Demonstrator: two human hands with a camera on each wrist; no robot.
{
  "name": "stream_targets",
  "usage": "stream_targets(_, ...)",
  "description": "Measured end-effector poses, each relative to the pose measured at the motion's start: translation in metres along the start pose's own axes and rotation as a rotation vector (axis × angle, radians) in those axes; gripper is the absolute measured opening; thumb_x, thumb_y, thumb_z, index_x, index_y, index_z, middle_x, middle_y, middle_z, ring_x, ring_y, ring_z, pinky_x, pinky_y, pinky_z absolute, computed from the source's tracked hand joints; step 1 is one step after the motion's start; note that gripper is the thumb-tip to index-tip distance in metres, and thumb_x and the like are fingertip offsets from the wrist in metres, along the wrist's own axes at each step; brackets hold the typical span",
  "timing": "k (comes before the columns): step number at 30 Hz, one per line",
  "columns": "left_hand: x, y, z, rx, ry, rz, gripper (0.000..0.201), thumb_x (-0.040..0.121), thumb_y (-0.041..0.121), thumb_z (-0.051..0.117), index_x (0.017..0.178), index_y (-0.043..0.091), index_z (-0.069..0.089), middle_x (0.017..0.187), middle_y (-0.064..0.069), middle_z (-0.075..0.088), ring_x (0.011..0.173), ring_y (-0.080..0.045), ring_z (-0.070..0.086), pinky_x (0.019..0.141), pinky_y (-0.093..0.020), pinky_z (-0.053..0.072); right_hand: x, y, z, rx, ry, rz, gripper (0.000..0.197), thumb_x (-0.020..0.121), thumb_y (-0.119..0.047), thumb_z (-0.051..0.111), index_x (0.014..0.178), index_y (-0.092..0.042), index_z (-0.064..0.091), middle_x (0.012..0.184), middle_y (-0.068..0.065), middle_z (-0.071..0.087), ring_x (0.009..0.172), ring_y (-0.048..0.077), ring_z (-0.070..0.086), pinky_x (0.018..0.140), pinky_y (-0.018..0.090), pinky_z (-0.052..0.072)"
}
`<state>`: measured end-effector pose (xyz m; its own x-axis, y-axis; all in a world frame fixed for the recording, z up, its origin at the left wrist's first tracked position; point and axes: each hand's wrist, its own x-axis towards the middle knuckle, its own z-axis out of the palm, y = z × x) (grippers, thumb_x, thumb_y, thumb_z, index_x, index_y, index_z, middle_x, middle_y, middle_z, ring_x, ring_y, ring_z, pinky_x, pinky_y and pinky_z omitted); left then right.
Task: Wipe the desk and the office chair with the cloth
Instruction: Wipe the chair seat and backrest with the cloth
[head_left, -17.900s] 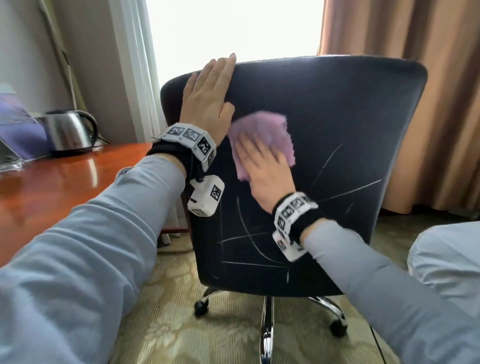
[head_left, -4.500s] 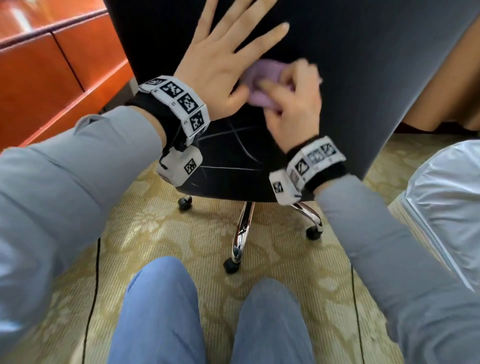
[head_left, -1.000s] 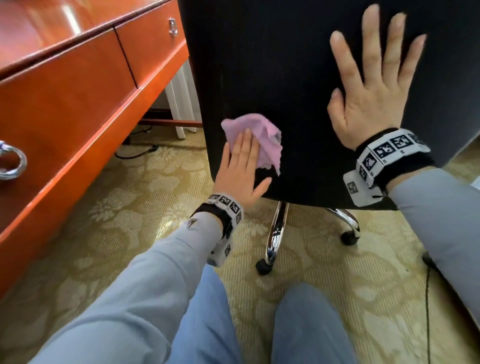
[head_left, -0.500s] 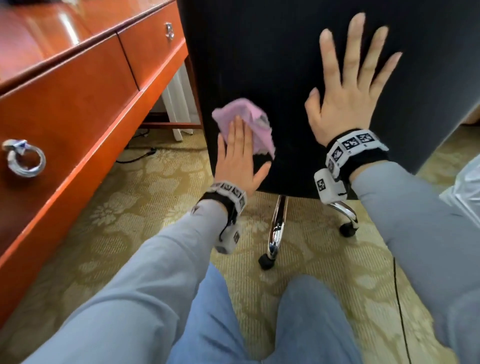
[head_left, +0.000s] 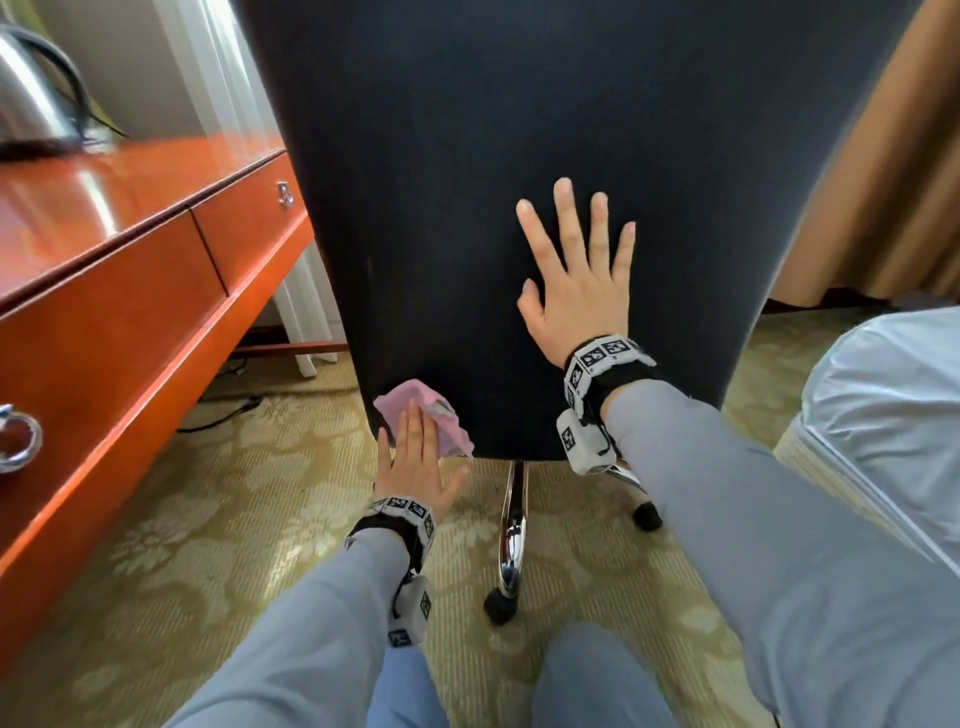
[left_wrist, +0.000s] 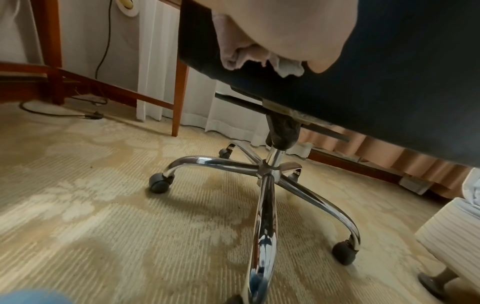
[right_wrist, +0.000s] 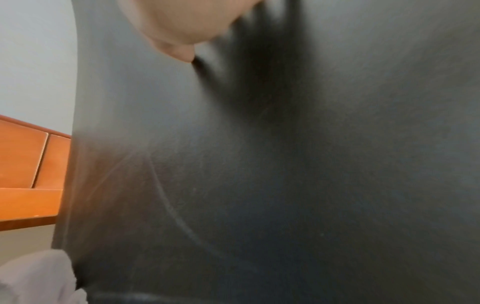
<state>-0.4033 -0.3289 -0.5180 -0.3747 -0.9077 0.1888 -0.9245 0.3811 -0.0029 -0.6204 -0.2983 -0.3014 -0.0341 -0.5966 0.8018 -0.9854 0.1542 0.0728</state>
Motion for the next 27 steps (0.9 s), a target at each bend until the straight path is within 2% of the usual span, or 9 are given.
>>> stream_targets(6,0.046,-0.002,-0.084,-0.08,0.309,-0.086,0.096,0.092,0.065,0.023,0.156,-0.002,-0.001,0.164,-0.022,-0.005,0.153,-0.033,-0.005,0.122,-0.05,0.001,0.0,-0.005,0.004,0.028,-0.008,0.029,0.081,0.089,-0.034,0.048,0.156,-0.036,0.004,0.165,0.006,0.001,0.15,0.038,0.001,0.118,0.063,0.003)
stream_targets(10,0.015,0.006,-0.044,0.065,0.023,0.088,0.096,0.092,0.071,0.019,0.157,0.007,-0.01,0.163,-0.016,-0.019,0.152,-0.03,-0.013,0.122,-0.057,0.0,0.001,-0.006,0.0,0.016,-0.016,0.053,0.081,0.089,-0.037,0.049,0.156,-0.035,0.003,0.165,0.006,0.0,0.15,0.039,0.0,0.117,0.064,0.005)
stream_targets(13,-0.008,0.009,-0.006,0.144,-0.19,0.102,0.094,0.092,0.074,0.011,0.153,0.01,-0.023,0.16,-0.011,-0.031,0.148,-0.027,-0.027,0.118,-0.059,-0.013,-0.001,-0.007,-0.001,0.013,-0.014,0.048,0.082,0.088,-0.035,0.051,0.156,-0.035,0.005,0.165,0.005,0.001,0.15,0.039,0.001,0.117,0.064,0.007)
stream_targets(15,-0.009,0.019,-0.011,0.153,-0.149,0.124,0.093,0.092,0.074,0.01,0.151,0.01,-0.024,0.16,-0.011,-0.029,0.148,-0.028,-0.026,0.118,-0.059,-0.014,-0.003,-0.007,-0.004,0.011,-0.014,0.045,0.082,0.088,-0.034,0.052,0.156,-0.035,0.006,0.165,0.005,0.001,0.15,0.039,0.002,0.117,0.064,0.008)
stream_targets(18,0.01,0.052,-0.051,0.184,0.006,0.412,0.084,0.096,0.068,0.017,0.156,0.017,-0.013,0.165,-0.006,-0.017,0.151,-0.024,-0.019,0.119,-0.058,-0.009,-0.003,-0.005,-0.005,0.01,-0.021,0.044,0.083,0.088,-0.033,0.051,0.156,-0.035,0.005,0.165,0.006,0.001,0.15,0.04,0.002,0.117,0.064,0.009)
stream_targets(20,0.027,0.073,-0.08,0.206,0.095,0.479,0.082,0.097,0.062,0.027,0.159,0.018,-0.004,0.167,0.0,-0.008,0.153,-0.017,-0.01,0.12,-0.057,-0.009,-0.003,-0.002,-0.006,0.002,-0.023,0.043,0.083,0.088,-0.033,0.051,0.156,-0.035,0.004,0.165,0.006,0.0,0.15,0.04,0.002,0.117,0.064,0.01)
stream_targets(23,0.027,0.07,-0.075,0.304,0.073,0.421,0.083,0.098,0.058,0.031,0.158,0.019,-0.011,0.165,0.0,-0.015,0.152,-0.016,-0.014,0.118,-0.057,-0.016,-0.002,0.01,-0.007,0.004,-0.026,0.043,0.083,0.088,-0.031,0.051,0.156,-0.035,0.005,0.165,0.006,0.0,0.15,0.039,0.003,0.116,0.064,0.012)
stream_targets(25,0.012,0.04,-0.049,0.385,-0.013,0.319,0.079,0.101,0.058,0.021,0.155,0.018,-0.021,0.16,-0.001,-0.03,0.147,-0.018,-0.025,0.113,-0.057,-0.025,-0.005,0.014,-0.006,-0.005,-0.019,0.03,0.083,0.088,-0.03,0.051,0.156,-0.035,0.005,0.165,0.005,0.001,0.15,0.039,0.004,0.116,0.063,0.012)
stream_targets(27,-0.005,-0.005,-0.027,0.39,-0.11,0.157,0.082,0.101,0.058,0.022,0.151,0.017,-0.028,0.152,-0.004,-0.042,0.145,-0.022,-0.03,0.113,-0.06,-0.023,-0.006,0.014,-0.004,0.003,-0.02,0.024,0.082,0.088,-0.03,0.051,0.156,-0.035,0.005,0.165,0.006,0.0,0.15,0.04,0.003,0.117,0.064,0.012)
